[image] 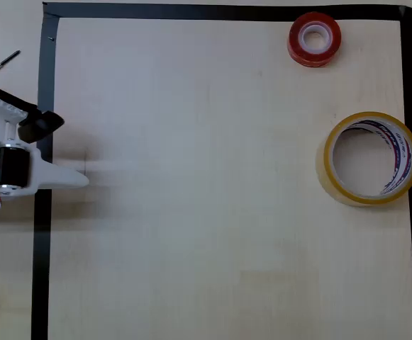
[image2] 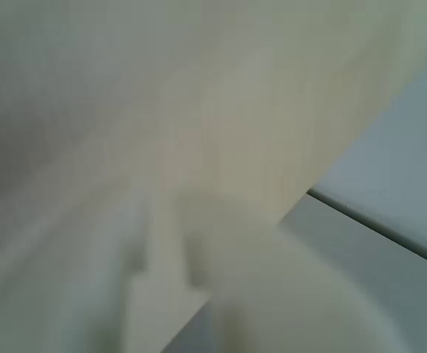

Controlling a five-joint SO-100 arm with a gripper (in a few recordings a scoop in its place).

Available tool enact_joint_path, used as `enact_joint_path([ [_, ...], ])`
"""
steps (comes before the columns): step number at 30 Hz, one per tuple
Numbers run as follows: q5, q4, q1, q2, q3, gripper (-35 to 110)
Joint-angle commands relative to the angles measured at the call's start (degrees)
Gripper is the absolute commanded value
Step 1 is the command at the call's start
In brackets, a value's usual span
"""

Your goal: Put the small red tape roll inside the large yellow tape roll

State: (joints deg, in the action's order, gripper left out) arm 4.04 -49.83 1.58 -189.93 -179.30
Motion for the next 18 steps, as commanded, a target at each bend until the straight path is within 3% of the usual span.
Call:
enact_joint_path([
  [1,-0.26,-0.44,-2.90,-1.14,0.88,0],
  [18,-0.26,0.00,-2.90,-1.14,0.88,0],
])
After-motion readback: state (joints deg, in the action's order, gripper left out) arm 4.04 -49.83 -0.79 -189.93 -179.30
